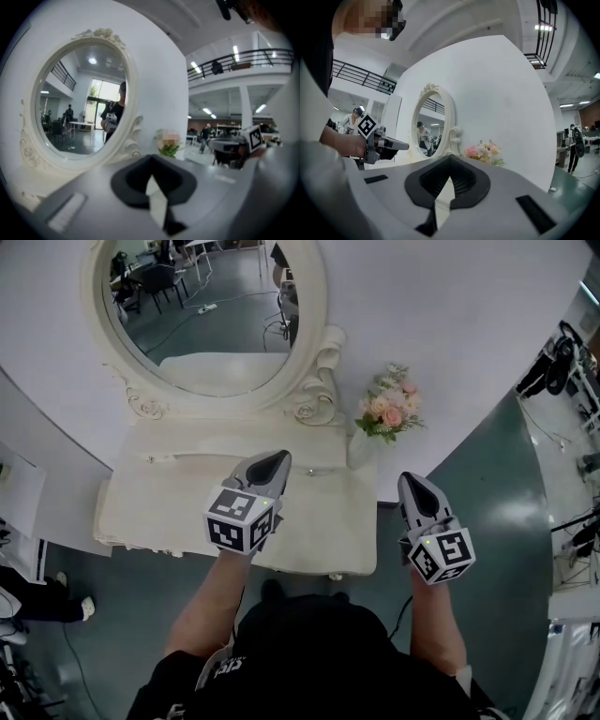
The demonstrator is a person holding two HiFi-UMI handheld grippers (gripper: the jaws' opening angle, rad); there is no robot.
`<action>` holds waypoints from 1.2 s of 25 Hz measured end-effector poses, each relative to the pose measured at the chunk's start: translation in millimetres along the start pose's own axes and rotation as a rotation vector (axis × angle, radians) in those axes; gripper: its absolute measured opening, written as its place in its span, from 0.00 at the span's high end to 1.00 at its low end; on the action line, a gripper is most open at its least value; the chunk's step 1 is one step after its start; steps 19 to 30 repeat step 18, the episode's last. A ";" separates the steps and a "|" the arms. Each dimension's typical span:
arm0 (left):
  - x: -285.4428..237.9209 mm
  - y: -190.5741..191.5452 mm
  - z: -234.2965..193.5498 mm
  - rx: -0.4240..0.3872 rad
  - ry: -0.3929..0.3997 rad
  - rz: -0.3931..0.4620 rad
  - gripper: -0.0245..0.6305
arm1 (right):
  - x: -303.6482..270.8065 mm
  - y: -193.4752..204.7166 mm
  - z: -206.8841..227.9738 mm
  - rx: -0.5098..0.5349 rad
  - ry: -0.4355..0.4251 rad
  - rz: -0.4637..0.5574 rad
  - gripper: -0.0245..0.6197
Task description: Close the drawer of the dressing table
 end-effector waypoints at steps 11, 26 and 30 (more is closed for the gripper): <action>-1.9 -18.7 -13.6 0.010 -0.014 0.036 0.95 | -17.0 -16.9 2.4 -0.030 -0.013 0.004 0.97; -3.7 -3.9 -18.3 0.047 -0.032 0.013 0.95 | -16.2 -11.5 4.4 -0.047 -0.020 -0.011 0.97; -3.7 -3.9 -18.3 0.047 -0.032 0.013 0.95 | -16.2 -11.5 4.4 -0.047 -0.020 -0.011 0.97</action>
Point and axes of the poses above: the fingertips, and each gripper's own axes: x backward along the fingers, z to its right, y out of its underside, the point moved 5 cm from there along x, backward along the fingers, and after that the axes turned 14 degrees about -z, right-handed, at the moved point
